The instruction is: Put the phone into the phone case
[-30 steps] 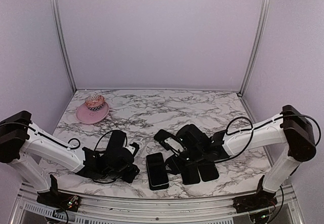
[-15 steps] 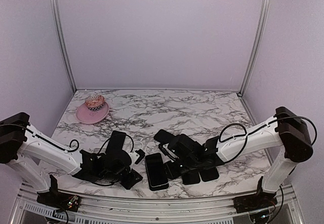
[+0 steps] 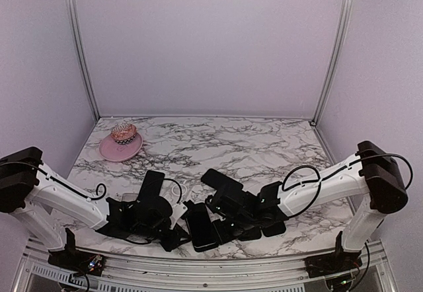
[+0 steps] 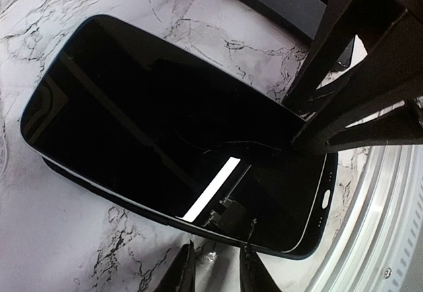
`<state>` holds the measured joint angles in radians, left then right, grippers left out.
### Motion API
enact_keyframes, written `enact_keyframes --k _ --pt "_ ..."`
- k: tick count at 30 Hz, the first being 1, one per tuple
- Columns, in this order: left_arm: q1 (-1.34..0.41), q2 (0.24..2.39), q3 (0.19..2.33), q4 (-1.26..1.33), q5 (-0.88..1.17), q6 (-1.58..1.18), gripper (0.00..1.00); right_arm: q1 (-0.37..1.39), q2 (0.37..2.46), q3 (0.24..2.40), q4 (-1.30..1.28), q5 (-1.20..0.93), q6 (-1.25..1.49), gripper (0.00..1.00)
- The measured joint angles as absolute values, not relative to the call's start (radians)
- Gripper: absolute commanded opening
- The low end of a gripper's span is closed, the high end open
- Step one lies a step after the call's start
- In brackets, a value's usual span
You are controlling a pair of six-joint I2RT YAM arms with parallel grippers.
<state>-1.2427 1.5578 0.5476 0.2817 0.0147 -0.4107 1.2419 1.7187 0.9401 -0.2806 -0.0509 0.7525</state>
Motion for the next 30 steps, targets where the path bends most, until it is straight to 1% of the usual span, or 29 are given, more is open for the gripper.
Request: enact_keyframes --k 3,6,9,13,14,16,18,24,30 --pt "-1.243 1.551 0.546 0.278 0.019 -0.402 0.24 1.248 1.713 0.938 -0.304 -0.067 0.759 0.32" --pt "-1.237 1.504 0.552 0.209 0.004 -0.376 0.25 1.250 1.686 0.938 -0.355 -0.060 0.747 0.32" --pt "-1.208 1.441 0.618 0.082 -0.038 -0.324 0.27 1.251 1.633 0.937 -0.397 -0.041 0.731 0.24" --pt "-1.094 1.423 0.754 0.015 -0.087 -0.266 0.22 1.271 1.564 0.898 -0.376 -0.046 0.732 0.15" --pt "-1.066 1.434 0.780 0.010 -0.104 -0.254 0.21 1.282 1.560 0.887 -0.370 -0.047 0.732 0.13" --pt "-1.024 1.495 0.844 -0.003 -0.154 -0.213 0.17 1.311 1.560 0.865 -0.356 -0.054 0.735 0.08" --pt "-1.003 1.545 0.876 -0.014 -0.176 -0.187 0.14 1.327 1.565 0.849 -0.344 -0.065 0.739 0.00" --pt "-1.003 1.779 1.024 -0.044 -0.229 -0.085 0.12 1.340 1.601 0.814 -0.271 -0.081 0.751 0.00" --pt "-1.003 1.853 1.067 -0.086 -0.239 -0.035 0.14 1.340 1.625 0.796 -0.226 -0.067 0.748 0.00"
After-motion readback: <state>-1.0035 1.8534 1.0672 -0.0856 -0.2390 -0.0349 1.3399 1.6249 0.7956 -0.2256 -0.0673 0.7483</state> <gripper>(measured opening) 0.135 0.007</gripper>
